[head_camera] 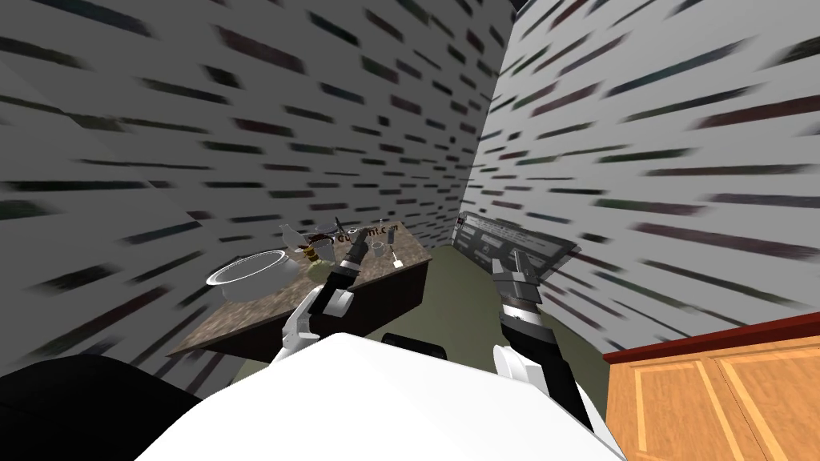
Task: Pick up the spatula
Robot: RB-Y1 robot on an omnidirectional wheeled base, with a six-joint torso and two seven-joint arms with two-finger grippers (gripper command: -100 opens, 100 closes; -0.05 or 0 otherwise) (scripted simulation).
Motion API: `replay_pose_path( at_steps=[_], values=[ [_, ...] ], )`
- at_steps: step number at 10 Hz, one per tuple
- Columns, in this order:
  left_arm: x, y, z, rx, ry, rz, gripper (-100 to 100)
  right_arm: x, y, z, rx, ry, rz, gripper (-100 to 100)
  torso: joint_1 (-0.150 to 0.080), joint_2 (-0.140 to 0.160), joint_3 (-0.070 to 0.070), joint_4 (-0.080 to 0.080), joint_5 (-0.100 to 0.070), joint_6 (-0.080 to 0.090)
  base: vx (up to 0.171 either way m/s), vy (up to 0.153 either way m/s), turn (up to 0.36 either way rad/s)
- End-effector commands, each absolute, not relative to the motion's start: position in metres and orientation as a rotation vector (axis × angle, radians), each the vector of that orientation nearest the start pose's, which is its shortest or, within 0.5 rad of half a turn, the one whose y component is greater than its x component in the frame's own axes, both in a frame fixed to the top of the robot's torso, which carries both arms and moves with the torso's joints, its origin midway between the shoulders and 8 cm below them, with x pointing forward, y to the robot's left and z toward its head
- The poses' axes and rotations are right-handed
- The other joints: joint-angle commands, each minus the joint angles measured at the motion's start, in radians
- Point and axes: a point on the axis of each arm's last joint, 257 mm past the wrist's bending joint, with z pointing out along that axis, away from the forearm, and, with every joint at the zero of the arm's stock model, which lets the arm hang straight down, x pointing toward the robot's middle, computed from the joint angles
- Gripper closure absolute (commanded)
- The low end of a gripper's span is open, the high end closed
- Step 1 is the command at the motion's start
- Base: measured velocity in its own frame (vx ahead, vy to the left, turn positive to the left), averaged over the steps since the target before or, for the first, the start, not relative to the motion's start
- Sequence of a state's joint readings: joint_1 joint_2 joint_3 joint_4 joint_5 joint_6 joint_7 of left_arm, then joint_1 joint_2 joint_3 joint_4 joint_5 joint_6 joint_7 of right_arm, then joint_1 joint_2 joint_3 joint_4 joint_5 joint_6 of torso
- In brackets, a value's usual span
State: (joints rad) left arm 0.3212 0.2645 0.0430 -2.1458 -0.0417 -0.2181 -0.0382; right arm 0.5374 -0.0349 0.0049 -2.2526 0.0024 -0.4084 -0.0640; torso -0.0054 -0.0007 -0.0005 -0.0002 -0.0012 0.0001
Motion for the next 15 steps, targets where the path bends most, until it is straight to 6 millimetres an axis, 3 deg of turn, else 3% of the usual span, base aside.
replay_pose_path(
  at_steps=[1,10,15],
  values=[
    [0.433,0.284,-0.038,-0.619,1.042,-1.083,-100,0.36,-0.283,-0.019,0.786,0.726,1.312,0,0.0,0.0,0.0,0.0,0.0,0.0,0.007,-0.071,-0.001],
    [0.483,0.32,-0.094,-0.639,1.285,-0.775,-100,0.36,-0.283,-0.019,0.785,0.727,1.312,0,0.001,-0.001,0.0,0.0,0.0,0.0,0.019,-0.069,-0.011],
    [0.501,0.342,-0.124,-0.677,1.395,-0.635,-100,0.36,-0.283,-0.019,0.785,0.727,1.312,0,0.002,-0.001,0.0,0.0,0.0,0.0,0.019,-0.057,-0.015]
  ],
)
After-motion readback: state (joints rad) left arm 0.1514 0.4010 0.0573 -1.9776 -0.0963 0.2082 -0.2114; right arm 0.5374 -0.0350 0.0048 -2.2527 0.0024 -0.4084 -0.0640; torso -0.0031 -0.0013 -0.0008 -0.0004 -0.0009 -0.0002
